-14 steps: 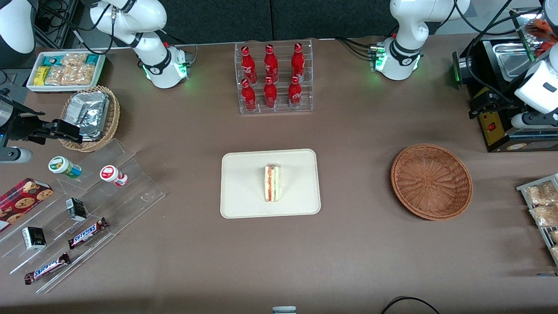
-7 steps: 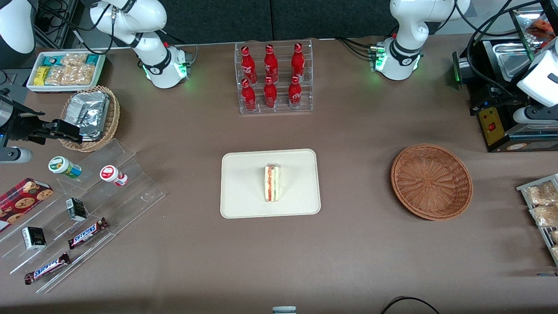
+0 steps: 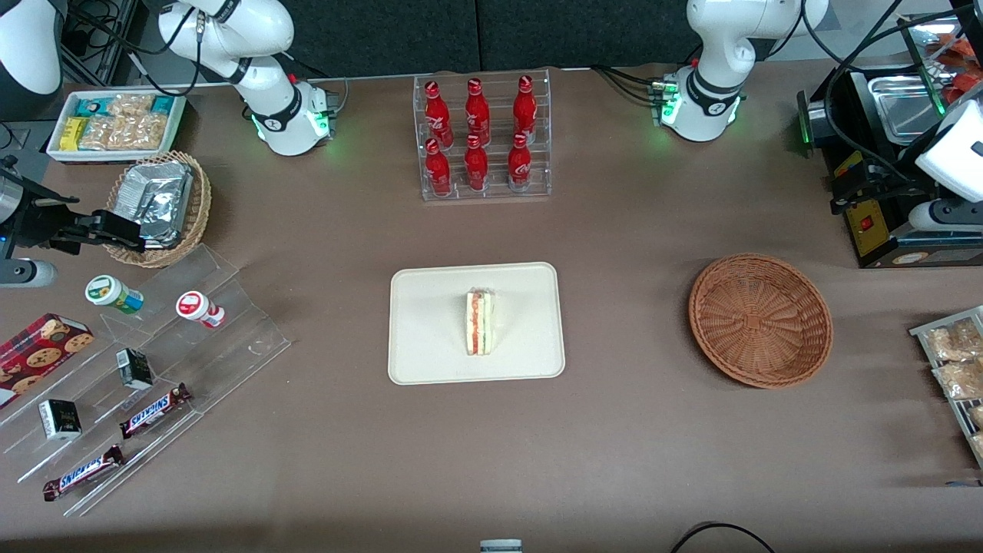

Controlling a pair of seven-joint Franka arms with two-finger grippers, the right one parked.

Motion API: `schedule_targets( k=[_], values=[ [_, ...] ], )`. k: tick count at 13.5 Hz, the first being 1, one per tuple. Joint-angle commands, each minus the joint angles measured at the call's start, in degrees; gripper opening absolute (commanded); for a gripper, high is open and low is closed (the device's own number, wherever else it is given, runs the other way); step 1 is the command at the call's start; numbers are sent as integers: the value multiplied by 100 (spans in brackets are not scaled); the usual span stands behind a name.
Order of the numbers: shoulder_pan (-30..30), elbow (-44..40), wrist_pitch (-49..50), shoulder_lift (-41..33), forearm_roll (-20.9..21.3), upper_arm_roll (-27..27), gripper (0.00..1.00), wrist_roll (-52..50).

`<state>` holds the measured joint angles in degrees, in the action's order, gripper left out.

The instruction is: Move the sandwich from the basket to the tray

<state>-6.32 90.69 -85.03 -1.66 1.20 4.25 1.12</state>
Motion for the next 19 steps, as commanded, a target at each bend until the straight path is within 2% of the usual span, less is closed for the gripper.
schedule_targets(
  k=[1, 10, 13, 19],
  values=[
    [-1, -219, 171, 95, 29, -3, 100, 11],
    [244, -324, 119, 244, 47, -30, 100, 90],
    [640, -377, 136, 280, 64, -512, 100, 81],
    [588, -430, 127, 280, 64, -522, 100, 20]
  ],
)
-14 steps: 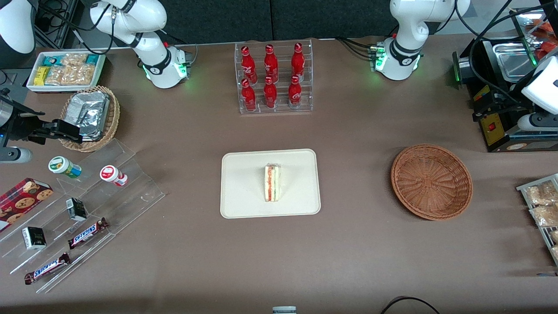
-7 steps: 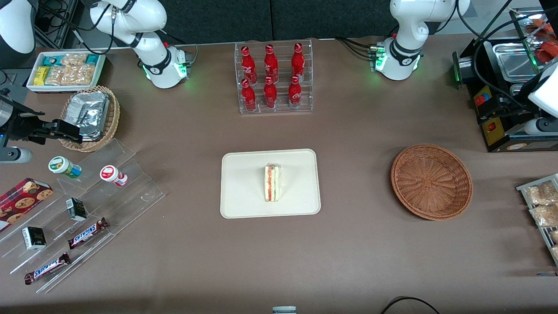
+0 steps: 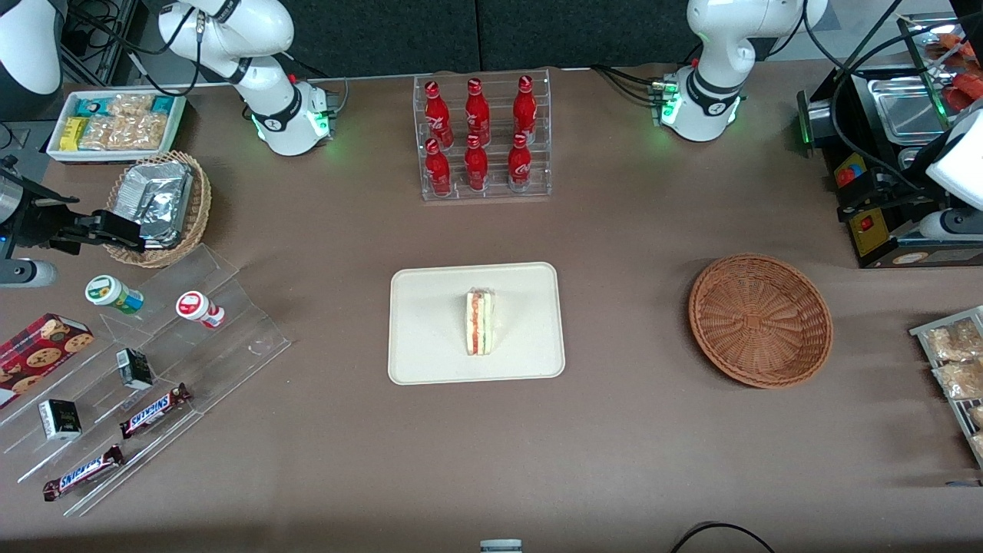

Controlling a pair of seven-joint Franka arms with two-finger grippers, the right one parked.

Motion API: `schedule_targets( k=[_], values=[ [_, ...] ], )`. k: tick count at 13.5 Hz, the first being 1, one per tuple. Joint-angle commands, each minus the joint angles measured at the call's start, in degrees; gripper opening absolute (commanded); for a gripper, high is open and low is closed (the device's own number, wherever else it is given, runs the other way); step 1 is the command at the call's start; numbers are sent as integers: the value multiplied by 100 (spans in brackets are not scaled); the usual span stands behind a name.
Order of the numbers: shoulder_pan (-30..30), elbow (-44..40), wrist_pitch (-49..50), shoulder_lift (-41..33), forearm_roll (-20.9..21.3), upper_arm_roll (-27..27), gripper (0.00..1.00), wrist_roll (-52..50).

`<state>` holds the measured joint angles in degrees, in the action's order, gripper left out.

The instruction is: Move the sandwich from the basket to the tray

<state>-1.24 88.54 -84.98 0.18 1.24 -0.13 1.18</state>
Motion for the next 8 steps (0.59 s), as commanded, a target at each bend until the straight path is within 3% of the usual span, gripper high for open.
schedule_targets(
  k=[1, 8],
  values=[
    [72, -241, 122, 96, 61, -84, 100, 22],
    [63, -355, 140, 96, 52, -101, 100, 58]
  ],
)
